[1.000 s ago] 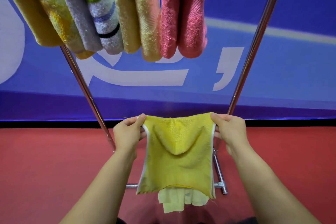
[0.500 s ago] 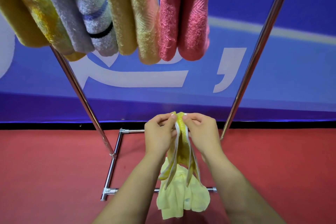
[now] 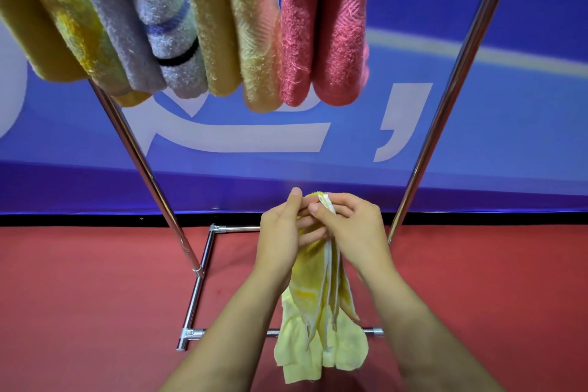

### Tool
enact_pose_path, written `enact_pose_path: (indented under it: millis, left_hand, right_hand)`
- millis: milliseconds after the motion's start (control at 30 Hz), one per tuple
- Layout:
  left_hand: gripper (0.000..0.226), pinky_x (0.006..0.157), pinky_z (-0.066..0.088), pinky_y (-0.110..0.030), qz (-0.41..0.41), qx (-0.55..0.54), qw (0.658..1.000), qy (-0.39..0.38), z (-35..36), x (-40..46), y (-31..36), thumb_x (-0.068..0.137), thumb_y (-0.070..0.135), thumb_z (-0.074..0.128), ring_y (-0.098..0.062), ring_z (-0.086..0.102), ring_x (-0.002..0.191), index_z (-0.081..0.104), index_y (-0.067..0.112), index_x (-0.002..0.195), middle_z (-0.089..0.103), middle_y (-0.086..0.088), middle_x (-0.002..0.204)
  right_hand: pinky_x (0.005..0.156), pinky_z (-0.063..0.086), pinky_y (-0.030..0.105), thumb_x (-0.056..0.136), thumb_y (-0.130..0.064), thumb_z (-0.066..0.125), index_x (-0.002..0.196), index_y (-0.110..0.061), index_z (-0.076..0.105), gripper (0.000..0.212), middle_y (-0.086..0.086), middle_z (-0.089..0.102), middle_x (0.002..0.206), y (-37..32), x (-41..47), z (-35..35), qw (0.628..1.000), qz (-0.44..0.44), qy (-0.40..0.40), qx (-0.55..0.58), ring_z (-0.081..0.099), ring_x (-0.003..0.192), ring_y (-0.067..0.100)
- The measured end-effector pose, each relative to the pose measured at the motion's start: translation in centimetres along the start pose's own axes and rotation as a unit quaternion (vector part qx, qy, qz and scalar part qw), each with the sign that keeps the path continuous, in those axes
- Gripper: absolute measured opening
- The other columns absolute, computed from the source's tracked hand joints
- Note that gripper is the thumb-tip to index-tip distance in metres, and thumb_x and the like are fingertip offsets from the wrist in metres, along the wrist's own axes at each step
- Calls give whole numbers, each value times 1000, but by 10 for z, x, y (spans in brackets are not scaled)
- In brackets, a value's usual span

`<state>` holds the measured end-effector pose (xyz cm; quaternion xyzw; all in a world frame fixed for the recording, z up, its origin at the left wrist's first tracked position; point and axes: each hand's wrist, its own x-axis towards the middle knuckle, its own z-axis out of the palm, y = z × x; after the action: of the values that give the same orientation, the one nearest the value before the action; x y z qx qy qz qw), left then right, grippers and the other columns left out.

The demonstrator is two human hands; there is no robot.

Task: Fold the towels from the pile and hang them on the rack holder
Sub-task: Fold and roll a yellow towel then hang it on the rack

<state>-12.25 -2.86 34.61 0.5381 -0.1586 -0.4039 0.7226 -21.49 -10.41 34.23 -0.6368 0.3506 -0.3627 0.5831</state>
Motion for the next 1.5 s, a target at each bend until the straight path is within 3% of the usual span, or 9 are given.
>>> enact_pose_path:
  millis: [133, 333, 467, 633, 767, 1000, 1200, 1300, 1500]
  left_hand:
    - [37, 82, 64, -39, -19, 30, 999, -37, -6, 1, 5, 109, 25, 43, -23, 77, 98, 74, 5, 112, 80, -12, 105]
    - [26, 83, 60, -27, 139, 260, 953, 73, -42, 20, 10, 97, -1, 57, -9, 73, 88, 74, 19, 100, 78, 0, 101]
    - [30, 100, 50, -25, 156, 408, 900, -4, -57, 24, 3, 89, 10, 74, -4, 61, 114, 72, 31, 110, 66, 9, 121]
    - [28, 91, 33, 3, 163, 514, 837, -88, -59, 25, -10, 83, 19, 84, -10, 52, 124, 65, 33, 99, 51, 4, 133]
    - [25, 107, 45, -31, 136, 547, 814, -140, -60, 27, -13, 86, 33, 81, -12, 54, 124, 74, 25, 108, 52, 6, 133]
    - [34, 97, 49, -34, 112, 626, 767, -83, -63, 19, 0, 86, 66, 66, -12, 60, 113, 74, 37, 101, 58, 10, 119]
    - [50, 84, 49, -32, 160, 680, 716, -6, -55, 11, 9, 89, 71, 57, -12, 60, 114, 74, 23, 92, 59, 16, 126]
    - [49, 87, 51, -33, 177, 667, 724, 3, -54, 13, 7, 91, 67, 57, -13, 63, 110, 74, 21, 89, 62, 17, 123]
    - [18, 66, 44, -22, 227, 450, 864, -9, -52, 15, 7, 84, 38, 82, -6, 58, 66, 71, 27, 75, 70, 8, 76]
  right_hand:
    - [76, 55, 18, 92, -19, 73, 92, -20, 77, 4, -7, 79, 84, 4, 6, -9, 998, -20, 38, -44, 74, 83, 1]
    - [60, 55, 19, 101, -19, 62, 94, -19, 72, 12, -5, 73, 80, 2, 9, -20, 995, -53, 41, -74, 65, 66, 7]
    - [79, 62, 37, 104, -22, 56, 99, -18, 68, 14, -7, 70, 83, 3, 11, -23, 998, -51, 28, -40, 72, 73, 6]
    - [72, 53, 22, 105, -22, 54, 95, -26, 65, 14, -3, 70, 86, 0, 11, -26, 996, -73, 38, -32, 70, 70, 8]
    - [71, 53, 19, 105, -19, 54, 96, -24, 65, 15, -5, 70, 82, 0, 11, -29, 996, -83, 22, -6, 65, 71, 8]
    - [67, 52, 17, 105, -19, 54, 93, -24, 64, 16, -3, 71, 81, 7, 17, -38, 995, -77, 70, -10, 67, 67, 6]
    - [79, 56, 33, 104, -24, 54, 94, -25, 64, 14, 2, 73, 88, 23, 25, -43, 991, -43, 119, -42, 70, 65, 2]
    - [83, 57, 34, 105, -25, 53, 103, -18, 65, 14, 5, 73, 94, 28, 27, -44, 991, -26, 126, -41, 71, 67, 0]
    - [82, 57, 29, 106, -21, 52, 105, -14, 66, 16, 9, 72, 100, 32, 31, -45, 990, 10, 136, 40, 71, 84, 9]
